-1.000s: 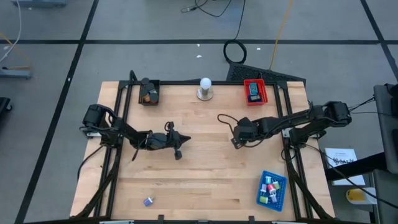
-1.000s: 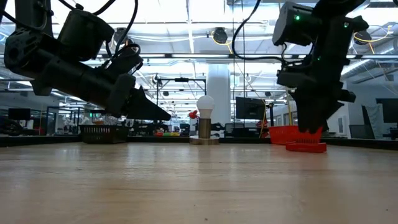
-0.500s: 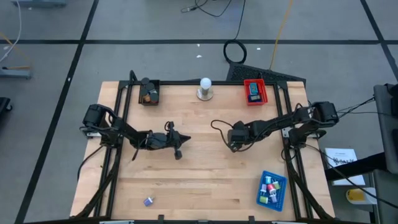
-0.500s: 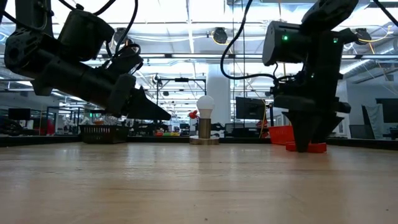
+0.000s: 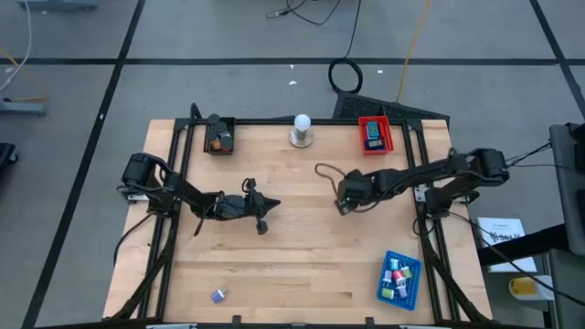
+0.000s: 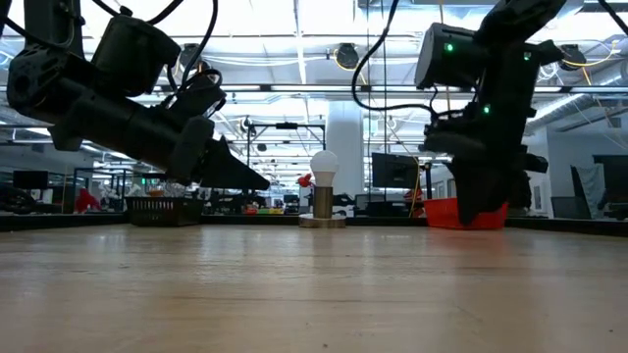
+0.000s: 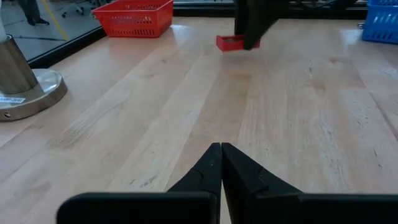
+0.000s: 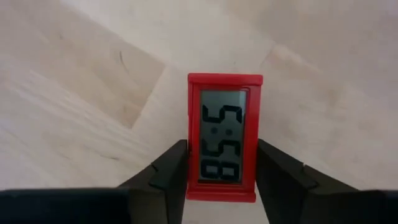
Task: Pick & Place Office items
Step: Put the red digital clock in the red bin
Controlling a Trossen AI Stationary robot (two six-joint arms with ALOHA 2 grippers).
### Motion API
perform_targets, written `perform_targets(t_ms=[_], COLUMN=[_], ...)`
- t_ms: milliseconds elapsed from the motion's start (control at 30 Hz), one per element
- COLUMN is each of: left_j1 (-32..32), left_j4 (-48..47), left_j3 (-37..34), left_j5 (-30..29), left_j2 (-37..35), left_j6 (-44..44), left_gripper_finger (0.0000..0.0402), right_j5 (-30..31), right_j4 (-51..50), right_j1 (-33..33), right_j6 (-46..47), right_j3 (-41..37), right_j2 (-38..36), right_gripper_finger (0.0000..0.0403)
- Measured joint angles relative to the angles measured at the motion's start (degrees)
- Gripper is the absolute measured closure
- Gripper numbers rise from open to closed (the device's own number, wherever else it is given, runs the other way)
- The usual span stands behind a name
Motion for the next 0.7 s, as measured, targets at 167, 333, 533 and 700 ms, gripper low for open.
perform_targets(t_ms=[167,333,533,700], left_j1=[0.0,0.0,0.6,1.4], left_j4=[0.0,0.1,0.2,0.2], left_j3=[0.0,0.0,0.0,0.0], left_j5=[0.0,0.0,-0.5,-0.5], left_j2=[0.0,0.0,0.0,0.0], left_j6=[-0.7,-0.1,0.2,0.2], left_gripper_finger=[0.0378,0.0396,0.0382,0.0389], right_j5=[1.2,3.2,2.8,2.8], right_j4=[-3.0,-8.7,-9.6,-9.7], right_j1=[-4.8,-13.7,-25.8,-34.6], right_j6=[-0.1,-2.1,-12.0,-18.7], right_j3=[0.0,0.0,2.8,7.3], right_j2=[-5.9,-11.5,-12.4,-10.8], right_gripper_finger=[0.0251,0.0253,0.0248,0.0251])
